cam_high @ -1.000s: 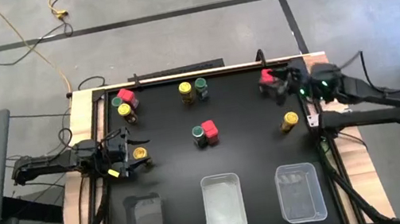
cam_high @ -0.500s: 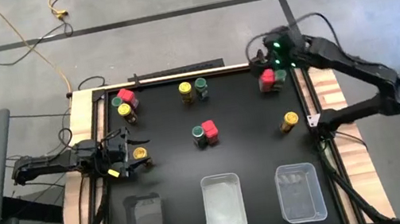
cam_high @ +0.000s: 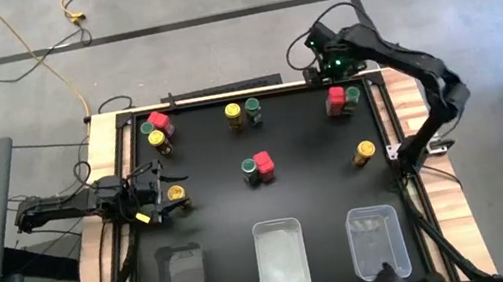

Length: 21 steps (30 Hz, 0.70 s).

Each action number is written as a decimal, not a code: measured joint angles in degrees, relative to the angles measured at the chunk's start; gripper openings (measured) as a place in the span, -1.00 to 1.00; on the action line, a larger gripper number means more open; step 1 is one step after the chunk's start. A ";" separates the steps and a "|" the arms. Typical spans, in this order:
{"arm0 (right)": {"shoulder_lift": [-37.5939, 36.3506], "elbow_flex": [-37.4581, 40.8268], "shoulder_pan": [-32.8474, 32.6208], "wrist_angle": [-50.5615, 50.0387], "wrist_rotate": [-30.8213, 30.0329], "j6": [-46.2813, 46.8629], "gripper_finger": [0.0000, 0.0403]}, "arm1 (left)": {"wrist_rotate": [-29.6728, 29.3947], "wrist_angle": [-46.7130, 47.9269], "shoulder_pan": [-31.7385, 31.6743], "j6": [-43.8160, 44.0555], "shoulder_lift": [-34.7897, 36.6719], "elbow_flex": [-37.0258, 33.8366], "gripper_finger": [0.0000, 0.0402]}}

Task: Sort spices by type
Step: Put the top right red seasoning can into the transparent bin

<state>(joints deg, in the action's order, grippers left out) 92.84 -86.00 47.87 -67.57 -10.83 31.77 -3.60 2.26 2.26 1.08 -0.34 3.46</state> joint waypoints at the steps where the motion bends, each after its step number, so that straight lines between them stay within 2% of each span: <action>1: 0.97 0.00 0.75 0.01 0.94 -0.28 0.88 | 0.00 -0.02 0.02 0.00 0.00 -0.02 0.40; 9: 6.99 0.00 5.20 0.56 2.41 -5.11 0.88 | -0.02 0.00 0.00 0.00 -0.02 -0.02 0.40; 21: 12.38 0.00 7.46 -2.06 3.52 -6.73 0.88 | -0.01 0.00 0.00 0.00 -0.02 0.00 0.40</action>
<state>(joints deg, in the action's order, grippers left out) 105.21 -86.00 55.33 -69.63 -7.31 25.04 -3.61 2.26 2.26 1.08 -0.36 3.46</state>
